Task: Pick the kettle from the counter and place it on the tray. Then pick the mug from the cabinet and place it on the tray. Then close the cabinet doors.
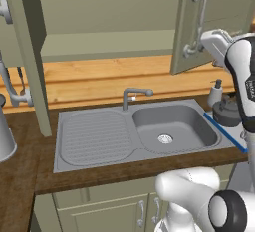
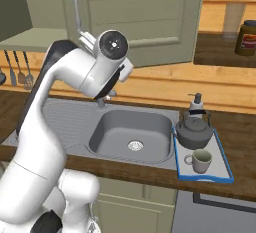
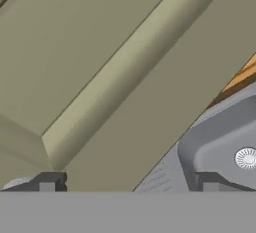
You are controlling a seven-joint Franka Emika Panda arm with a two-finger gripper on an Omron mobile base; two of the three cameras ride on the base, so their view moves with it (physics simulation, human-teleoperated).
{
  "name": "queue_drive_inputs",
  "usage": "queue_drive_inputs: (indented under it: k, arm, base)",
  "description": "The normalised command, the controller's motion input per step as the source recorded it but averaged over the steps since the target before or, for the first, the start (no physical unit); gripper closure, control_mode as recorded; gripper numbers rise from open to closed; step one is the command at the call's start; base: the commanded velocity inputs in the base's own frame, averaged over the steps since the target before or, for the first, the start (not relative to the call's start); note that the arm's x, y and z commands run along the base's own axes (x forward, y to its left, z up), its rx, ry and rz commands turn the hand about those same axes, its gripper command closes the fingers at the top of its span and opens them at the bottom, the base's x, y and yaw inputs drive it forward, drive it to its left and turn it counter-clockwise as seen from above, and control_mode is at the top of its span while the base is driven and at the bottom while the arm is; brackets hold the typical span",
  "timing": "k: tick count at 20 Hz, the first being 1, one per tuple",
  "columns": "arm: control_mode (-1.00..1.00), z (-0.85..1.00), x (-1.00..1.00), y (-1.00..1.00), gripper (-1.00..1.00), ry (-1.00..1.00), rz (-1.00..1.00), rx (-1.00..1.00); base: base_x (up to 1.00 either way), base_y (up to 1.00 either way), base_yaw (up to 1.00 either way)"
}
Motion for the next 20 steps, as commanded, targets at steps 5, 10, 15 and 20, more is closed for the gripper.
queue_drive_inputs:
  k: [5, 10, 15, 20]
  arm:
    - [-1.0, -0.04, 0.99, 0.11, -1.0, 0.04, 0.0, -0.05]
    - [-1.0, -0.05, 0.84, 0.02, -1.0, 0.04, 0.0, -0.08]
    - [-1.0, -0.13, 0.73, 0.07, -1.0, 0.0, 0.0, -0.02]
    - [-1.0, -0.29, 0.68, 0.04, -1.0, 0.0, -0.01, -0.01]
  base:
    - [0.0, 0.0, 0.0]
    - [0.0, 0.0, 0.0]
    - [0.0, 0.0, 0.0]
    - [0.0, 0.0, 0.0]
